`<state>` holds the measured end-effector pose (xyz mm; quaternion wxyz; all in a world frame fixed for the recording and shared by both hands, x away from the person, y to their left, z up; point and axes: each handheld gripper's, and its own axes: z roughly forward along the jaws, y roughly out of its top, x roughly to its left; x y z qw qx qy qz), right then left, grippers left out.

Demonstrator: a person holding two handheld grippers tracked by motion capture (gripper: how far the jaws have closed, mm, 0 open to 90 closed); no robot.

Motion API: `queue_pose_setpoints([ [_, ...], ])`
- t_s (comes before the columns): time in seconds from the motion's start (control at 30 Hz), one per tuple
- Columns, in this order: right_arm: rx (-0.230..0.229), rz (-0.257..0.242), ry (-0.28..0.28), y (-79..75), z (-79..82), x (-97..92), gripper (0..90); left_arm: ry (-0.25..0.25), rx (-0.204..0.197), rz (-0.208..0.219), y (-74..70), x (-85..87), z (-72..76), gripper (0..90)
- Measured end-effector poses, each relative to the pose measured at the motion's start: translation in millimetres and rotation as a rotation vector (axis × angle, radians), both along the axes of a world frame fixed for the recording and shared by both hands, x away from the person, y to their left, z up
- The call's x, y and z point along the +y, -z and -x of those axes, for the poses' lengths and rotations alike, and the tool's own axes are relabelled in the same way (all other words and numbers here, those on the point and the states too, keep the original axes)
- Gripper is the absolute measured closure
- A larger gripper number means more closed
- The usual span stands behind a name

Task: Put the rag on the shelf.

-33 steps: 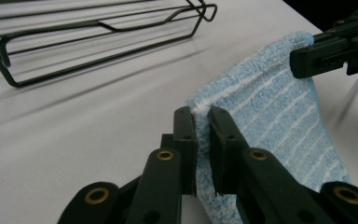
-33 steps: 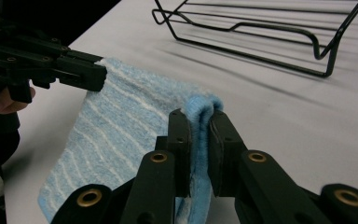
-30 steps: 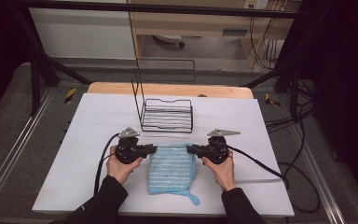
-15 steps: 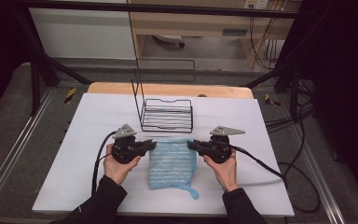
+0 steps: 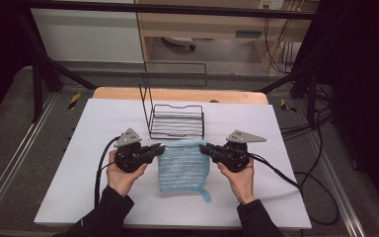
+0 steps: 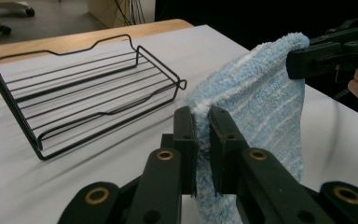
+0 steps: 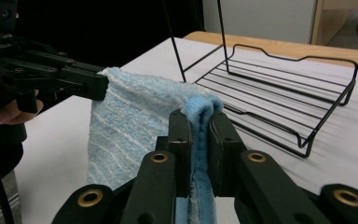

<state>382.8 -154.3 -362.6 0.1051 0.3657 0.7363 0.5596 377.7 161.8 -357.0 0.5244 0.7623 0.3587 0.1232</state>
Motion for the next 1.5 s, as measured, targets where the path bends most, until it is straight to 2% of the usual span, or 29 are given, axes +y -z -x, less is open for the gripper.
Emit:
queue_pose_setpoints([
  [0.4,-0.075,-0.016,0.015,-20.3,7.2,-1.1,81.5,-0.002,-0.069,0.023,-20.5,-0.6,1.4,82.0],
  [0.6,-0.134,-0.017,0.034,-32.3,8.8,1.7,81.5,-0.018,-0.114,0.041,-29.8,-0.3,-1.5,82.1],
  [0.77,-0.183,-0.028,0.058,-44.1,7.7,5.5,81.5,-0.032,-0.166,0.066,-42.8,1.7,-5.2,82.1],
  [1.03,-0.26,-0.038,0.097,-61.5,4.2,12.9,81.5,-0.058,-0.214,0.099,-58.4,4.2,-12.0,82.1],
  [1.5,-0.357,-0.068,0.147,-87.7,-5.8,24.8,81.6,-0.106,-0.288,0.163,-82.4,8.4,-24.8,82.2],
])
